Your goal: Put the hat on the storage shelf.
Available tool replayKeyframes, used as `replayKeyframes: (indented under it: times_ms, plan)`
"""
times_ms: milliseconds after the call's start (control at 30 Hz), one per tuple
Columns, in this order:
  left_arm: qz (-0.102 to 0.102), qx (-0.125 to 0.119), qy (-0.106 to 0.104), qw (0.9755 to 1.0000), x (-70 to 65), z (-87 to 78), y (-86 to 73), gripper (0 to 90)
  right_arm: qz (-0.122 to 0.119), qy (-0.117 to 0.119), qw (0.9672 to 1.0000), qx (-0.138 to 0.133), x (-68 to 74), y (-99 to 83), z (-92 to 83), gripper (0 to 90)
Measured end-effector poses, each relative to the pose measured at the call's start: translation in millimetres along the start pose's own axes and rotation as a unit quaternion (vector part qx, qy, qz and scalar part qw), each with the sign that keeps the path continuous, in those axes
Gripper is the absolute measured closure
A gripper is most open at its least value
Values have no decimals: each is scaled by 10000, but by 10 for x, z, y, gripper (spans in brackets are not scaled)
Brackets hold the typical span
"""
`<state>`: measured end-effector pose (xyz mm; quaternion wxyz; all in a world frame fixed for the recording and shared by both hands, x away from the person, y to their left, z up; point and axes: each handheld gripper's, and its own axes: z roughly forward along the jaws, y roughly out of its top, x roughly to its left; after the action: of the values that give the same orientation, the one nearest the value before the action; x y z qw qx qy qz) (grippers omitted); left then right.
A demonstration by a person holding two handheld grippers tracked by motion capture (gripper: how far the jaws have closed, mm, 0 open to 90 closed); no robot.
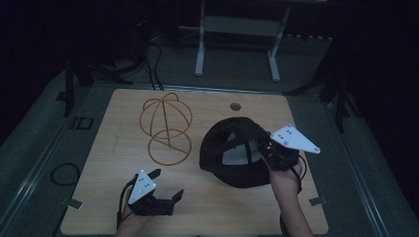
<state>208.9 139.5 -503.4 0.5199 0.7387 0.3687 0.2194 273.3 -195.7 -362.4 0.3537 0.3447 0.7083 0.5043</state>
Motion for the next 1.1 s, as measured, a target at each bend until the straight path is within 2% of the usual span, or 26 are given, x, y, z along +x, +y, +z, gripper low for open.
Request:
replayKeyframes:
  times_ms: [33, 133, 267, 433, 533, 567, 633, 667, 733, 767, 833, 867, 900, 933, 967, 1033, 1067, 1100]
  plan:
    - [0, 0, 0, 10000, 0, 0, 0, 16, -37, 5, 10000, -11, 22, 6, -9, 885]
    - [78, -38, -198, 9998, -108, 81, 146, 16, -136, 112, 9998, -57, 114, 23, -42, 885]
    - [151, -116, -220, 9996, -163, 118, 213, 17, -201, 285, 9994, -39, 208, 4, -51, 885]
    - [136, -254, -250, 9993, -185, 149, 270, 43, -51, 579, 9983, -23, 266, -79, -62, 885]
    - [93, -295, -268, 9992, -167, 155, 302, 72, -45, 690, 9976, -8, 285, -121, -69, 885]
    - [113, -271, -301, 9991, -153, 166, 320, 78, -8, 847, 9964, -3, 310, -165, -77, 885]
    - [97, -271, -288, 9992, -145, 172, 326, 78, -32, 869, 9962, 10, 321, -176, -80, 885]
    - [83, -256, -356, 9990, -137, 177, 331, 134, -31, 959, 9954, 20, 339, -198, -91, 885]
    - [151, -222, -431, 9987, -132, 185, 347, 169, -8, 1042, 9945, 17, 340, -206, -103, 885]
    - [131, -232, -456, 9986, -131, 185, 356, 225, -22, 1073, 9942, 11, 339, -208, -110, 885]
    - [139, -247, -428, 9987, -138, 188, 369, 235, -20, 1112, 9938, 23, 335, -209, -113, 885]
    - [172, -238, -457, 9985, -143, 191, 380, 378, 21, 1214, 9926, 7, 330, -216, -123, 885]
    - [170, -231, -426, 9987, -152, 197, 388, 378, 21, 1214, 9926, 7, 330, -216, -123, 885]
    - [179, -250, -464, 9985, -156, 208, 398, 478, -8, 1232, 9924, 0, 337, -226, -133, 885]
    - [184, -215, -390, 9988, -163, 227, 413, 516, -13, 1255, 9921, -2, 340, -230, -135, 885]
    - [168, -213, -395, 9989, -161, 238, 421, 533, -39, 1236, 9923, 17, 345, -236, -138, 885]
    - [163, -236, -347, 9990, -161, 239, 424, 681, -2, 1290, 9916, 30, 343, -254, -142, 885]
    - [115, -247, -301, 9992, -160, 251, 435, 749, -1, 1288, 9917, 43, 346, -265, -142, 885]
